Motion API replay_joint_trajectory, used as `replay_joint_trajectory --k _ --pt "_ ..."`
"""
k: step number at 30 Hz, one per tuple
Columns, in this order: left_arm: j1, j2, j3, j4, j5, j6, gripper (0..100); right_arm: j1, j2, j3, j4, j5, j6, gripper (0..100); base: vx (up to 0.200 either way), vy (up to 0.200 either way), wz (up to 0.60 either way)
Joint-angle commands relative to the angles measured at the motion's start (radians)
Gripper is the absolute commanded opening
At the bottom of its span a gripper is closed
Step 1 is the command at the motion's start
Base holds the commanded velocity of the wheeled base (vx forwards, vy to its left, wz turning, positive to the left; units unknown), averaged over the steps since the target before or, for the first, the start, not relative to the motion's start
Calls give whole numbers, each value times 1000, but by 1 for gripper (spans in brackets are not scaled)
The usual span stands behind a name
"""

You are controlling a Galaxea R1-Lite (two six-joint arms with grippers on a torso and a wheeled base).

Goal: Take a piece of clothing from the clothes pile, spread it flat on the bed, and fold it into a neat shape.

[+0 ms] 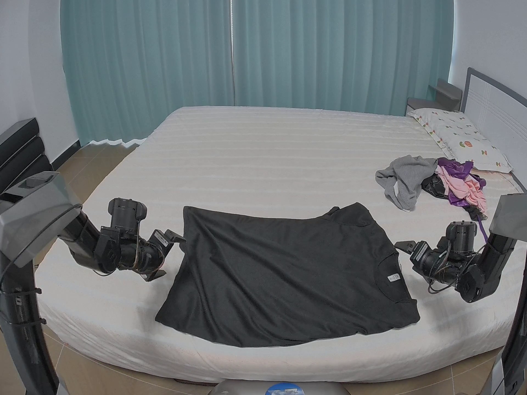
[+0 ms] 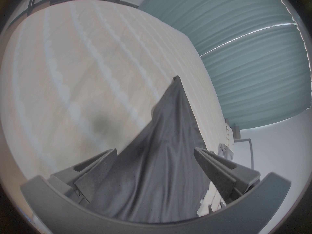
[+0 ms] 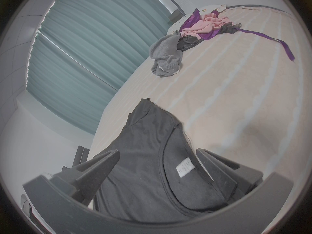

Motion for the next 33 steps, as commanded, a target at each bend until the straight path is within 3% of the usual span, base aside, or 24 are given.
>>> replay_joint_trajectory --k 1,11,17,23,33 --pt "-35 -218 214 -38 -68 -52 100 -3 -39 79 -21 2 -7 100 0 0 0" --pt "-54 -219 352 -102 -68 -69 100 17 -94 186 -38 11 -5 100 0 0 0" --pt "-84 -216 425 -184 -68 -69 100 22 -86 192 -36 12 -4 100 -200 0 0" --pt "-87 -218 433 -194 -69 -69 100 25 -92 209 -39 12 10 100 -200 0 0" --pt "-91 -216 432 -197 -68 -72 100 26 -91 214 -41 12 10 100 0 0 0"
